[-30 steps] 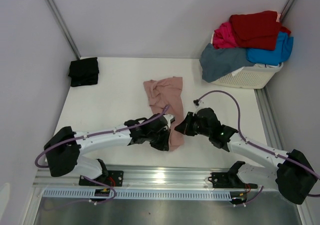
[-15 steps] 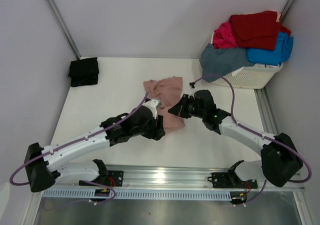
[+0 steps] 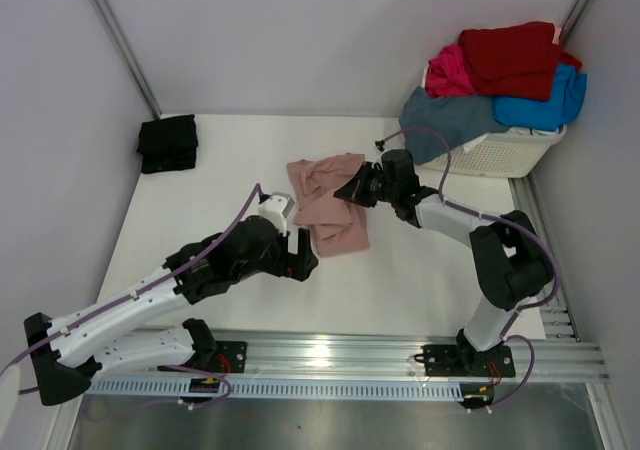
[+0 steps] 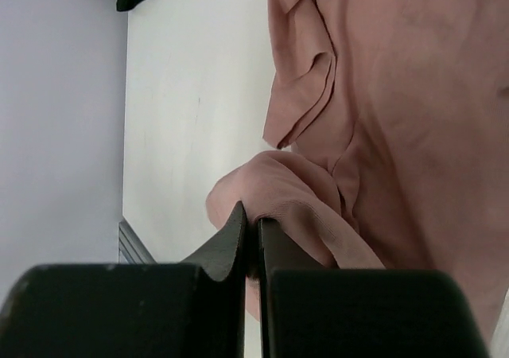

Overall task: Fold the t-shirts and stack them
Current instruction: Fold the folded rectangular tshirt in 1/3 of the way

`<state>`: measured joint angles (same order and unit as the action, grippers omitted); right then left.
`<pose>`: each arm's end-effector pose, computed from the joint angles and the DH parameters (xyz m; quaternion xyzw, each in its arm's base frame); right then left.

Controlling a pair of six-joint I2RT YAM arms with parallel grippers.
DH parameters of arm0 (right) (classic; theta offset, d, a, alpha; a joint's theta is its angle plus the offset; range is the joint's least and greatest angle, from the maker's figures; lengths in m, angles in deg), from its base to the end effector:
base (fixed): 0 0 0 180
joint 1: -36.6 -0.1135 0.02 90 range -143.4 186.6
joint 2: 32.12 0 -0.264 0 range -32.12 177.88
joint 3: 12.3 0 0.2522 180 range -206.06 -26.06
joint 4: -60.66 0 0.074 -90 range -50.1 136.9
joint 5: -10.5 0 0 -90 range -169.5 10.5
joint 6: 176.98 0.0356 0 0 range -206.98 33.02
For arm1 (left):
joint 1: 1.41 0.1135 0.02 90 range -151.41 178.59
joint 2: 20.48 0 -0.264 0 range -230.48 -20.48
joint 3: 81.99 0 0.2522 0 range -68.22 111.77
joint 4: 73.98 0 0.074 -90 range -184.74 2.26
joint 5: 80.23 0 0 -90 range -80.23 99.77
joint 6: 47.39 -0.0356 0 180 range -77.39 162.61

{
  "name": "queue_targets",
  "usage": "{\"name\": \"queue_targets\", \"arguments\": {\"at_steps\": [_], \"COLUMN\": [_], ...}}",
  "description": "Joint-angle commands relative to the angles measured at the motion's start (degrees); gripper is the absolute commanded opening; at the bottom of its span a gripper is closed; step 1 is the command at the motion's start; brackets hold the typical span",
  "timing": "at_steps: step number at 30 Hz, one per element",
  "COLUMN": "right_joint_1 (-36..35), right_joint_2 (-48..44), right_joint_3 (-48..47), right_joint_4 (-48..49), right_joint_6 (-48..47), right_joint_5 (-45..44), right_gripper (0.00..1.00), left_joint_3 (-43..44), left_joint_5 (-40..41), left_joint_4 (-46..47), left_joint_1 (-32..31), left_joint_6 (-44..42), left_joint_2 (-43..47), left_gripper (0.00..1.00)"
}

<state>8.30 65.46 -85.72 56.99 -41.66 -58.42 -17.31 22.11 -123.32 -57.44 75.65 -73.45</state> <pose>0.3283 0.1913 0.2219 0.0312 0.8467 0.4296 0.3125 0.1148 -0.1567 0.3090 0.1313 0.8837 -0.2389 0.3804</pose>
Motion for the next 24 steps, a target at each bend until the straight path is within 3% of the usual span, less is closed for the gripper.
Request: {"name": "queue_targets", "arguments": {"at_steps": [1, 4, 13, 19, 24], "right_joint_1": [1.13, 1.75, 4.82, 7.37, 9.39], "right_joint_2": [4.70, 8.05, 15.62, 18.17, 18.79], "right_joint_3": [-5.80, -10.80, -22.69, -28.31, -27.27], "right_joint_4": [4.15, 3.28, -0.42, -1.74, 4.93], "right_joint_6": [-0.85, -1.90, -4.37, -1.74, 4.67], "right_joint_5": [2.47, 2.83, -0.07, -2.27, -1.48], "right_gripper": [0.00, 0.00, 0.34, 0.49, 0.60], "left_joint_3": [-0.73, -0.73, -0.82, -1.26, -1.70], "left_joint_5": [2.95, 3.22, 3.31, 2.78, 2.43], "left_joint_4": [-2.31, -2.92, -3.19, -2.13, -1.34], "left_joint_1": [0.57, 0.66, 0.75, 0.66, 0.66], "left_joint_6": [0.27, 0.54, 0.54, 0.54, 0.62], "left_joint_2": [2.08, 2.61, 2.35, 1.73, 1.73], "left_gripper": [0.99, 0.99, 0.99, 0.99, 0.99]}}
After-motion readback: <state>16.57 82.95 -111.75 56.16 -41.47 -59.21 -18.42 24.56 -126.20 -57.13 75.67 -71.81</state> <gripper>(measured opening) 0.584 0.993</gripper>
